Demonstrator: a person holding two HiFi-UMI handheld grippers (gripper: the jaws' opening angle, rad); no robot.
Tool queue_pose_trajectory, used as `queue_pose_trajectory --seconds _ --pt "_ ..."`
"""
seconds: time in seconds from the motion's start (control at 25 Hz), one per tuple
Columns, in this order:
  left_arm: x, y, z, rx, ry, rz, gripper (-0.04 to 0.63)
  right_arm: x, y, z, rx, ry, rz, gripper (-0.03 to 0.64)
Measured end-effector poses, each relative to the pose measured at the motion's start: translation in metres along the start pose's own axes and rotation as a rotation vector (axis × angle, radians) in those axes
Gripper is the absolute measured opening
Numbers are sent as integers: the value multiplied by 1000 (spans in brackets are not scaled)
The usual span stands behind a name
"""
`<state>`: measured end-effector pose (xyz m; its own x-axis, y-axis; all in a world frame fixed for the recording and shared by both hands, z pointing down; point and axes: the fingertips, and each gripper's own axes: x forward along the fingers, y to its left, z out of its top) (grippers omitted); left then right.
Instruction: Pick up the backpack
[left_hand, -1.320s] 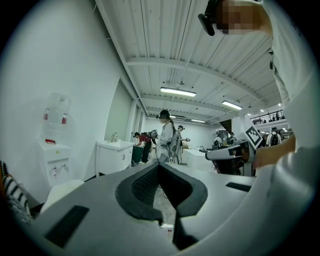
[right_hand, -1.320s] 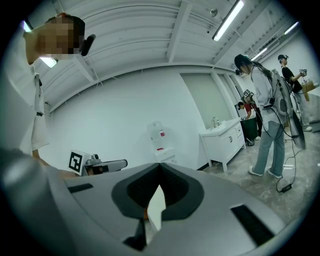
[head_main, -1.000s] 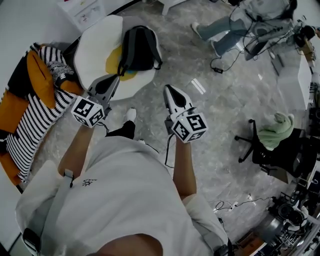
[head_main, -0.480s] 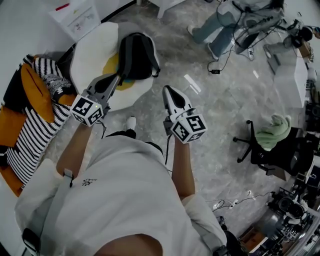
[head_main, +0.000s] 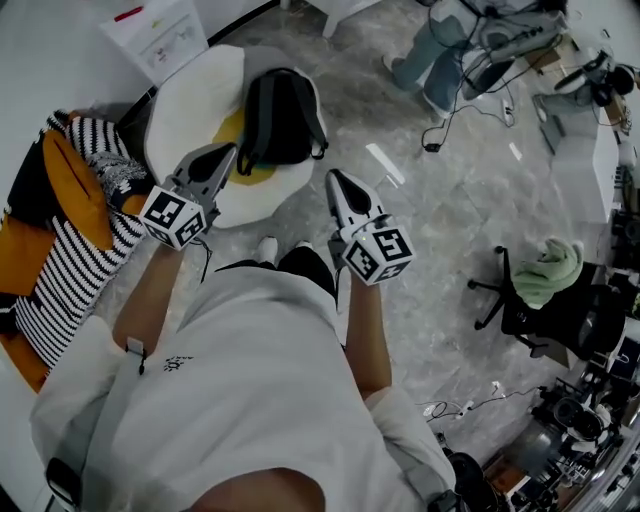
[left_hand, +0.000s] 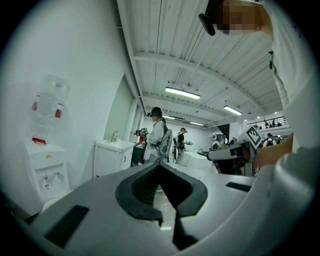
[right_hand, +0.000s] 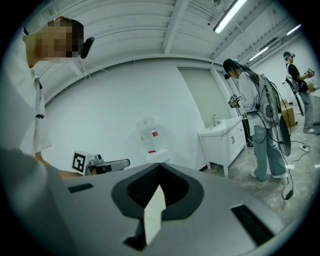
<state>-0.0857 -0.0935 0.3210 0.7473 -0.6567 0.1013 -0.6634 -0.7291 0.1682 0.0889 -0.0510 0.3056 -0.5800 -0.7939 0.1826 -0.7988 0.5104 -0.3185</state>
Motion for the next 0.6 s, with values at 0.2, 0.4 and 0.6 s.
queue_pose_trajectory --seconds 0.2,0.4,0.6 --pt "3 18 1 -18 -6 28 3 21 -11 8 -1 21 17 6" --pt "2 37 -1 -35 0 68 3 51 -18 17 -7 34 65 6" --pt "15 52 -2 -43 7 120 3 80 -31 23 -6 52 126 6"
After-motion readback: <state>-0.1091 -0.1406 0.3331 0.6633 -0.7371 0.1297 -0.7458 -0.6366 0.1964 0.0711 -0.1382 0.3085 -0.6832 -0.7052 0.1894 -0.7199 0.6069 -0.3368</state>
